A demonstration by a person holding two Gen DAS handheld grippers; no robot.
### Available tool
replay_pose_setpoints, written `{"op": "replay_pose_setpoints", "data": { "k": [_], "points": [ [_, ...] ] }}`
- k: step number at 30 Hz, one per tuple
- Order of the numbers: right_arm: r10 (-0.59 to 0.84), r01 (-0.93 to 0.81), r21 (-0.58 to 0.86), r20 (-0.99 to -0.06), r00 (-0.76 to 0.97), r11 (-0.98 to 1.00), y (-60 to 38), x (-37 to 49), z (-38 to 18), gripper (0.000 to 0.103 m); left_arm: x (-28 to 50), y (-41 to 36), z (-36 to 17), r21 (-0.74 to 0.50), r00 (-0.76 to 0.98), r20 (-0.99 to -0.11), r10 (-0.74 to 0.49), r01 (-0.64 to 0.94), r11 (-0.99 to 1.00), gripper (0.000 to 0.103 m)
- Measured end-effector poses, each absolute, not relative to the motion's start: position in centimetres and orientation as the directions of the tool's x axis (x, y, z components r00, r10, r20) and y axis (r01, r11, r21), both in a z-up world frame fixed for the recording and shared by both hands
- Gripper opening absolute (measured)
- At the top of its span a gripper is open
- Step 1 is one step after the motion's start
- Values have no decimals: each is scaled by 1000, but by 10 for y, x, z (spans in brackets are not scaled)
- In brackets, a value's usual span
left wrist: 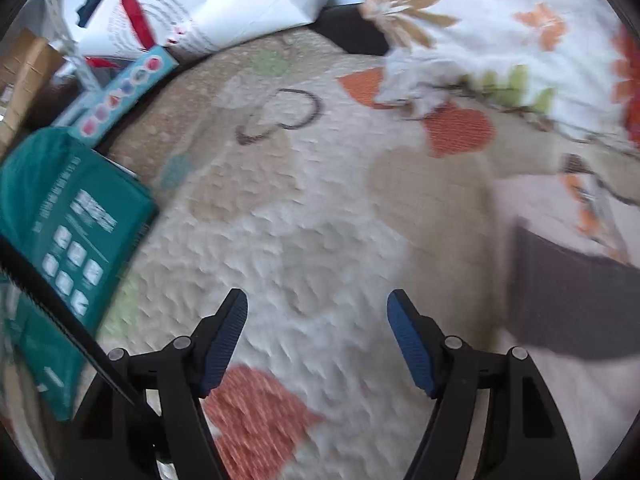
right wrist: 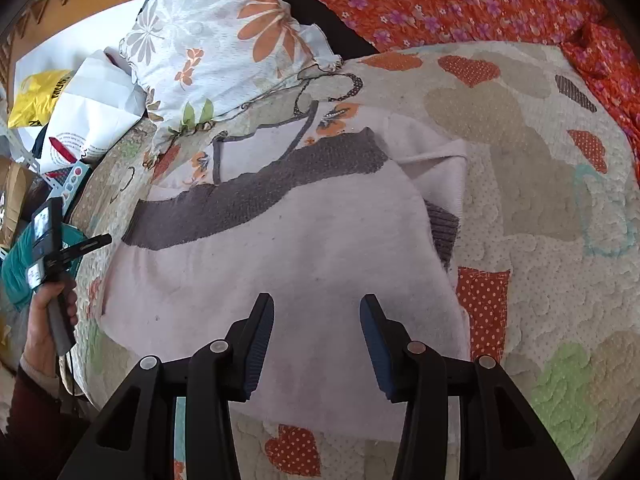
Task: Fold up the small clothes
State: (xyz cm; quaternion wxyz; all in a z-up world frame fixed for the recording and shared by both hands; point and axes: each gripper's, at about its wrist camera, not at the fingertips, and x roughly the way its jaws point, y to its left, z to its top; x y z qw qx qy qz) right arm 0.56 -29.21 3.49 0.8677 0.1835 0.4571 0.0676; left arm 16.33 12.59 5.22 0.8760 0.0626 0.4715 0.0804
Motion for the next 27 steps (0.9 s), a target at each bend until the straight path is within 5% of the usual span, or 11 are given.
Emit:
{"op": "replay_pose_setpoints", "data": {
  "k": [8, 12, 19, 27],
  "points": [
    [272, 61, 378, -761, 589, 924, -293, -5, 40, 52, 63, 119, 62, -50, 515, -847, -132, 169, 984, 71],
    [267, 75, 385, -756, 598, 920, -297, -8, 41, 52, 34, 127, 48, -134, 452, -870, -196, 165, 977, 33],
    [259, 68, 373, -754, 604, 925, -291, -8, 44, 52, 25, 104, 34, 17, 485, -869, -101, 234, 972, 38],
    [256, 62, 367, -751, 609, 928, -293, -11, 45, 52, 13, 108, 45, -63, 463, -863, -204, 301, 951, 38]
  ]
}}
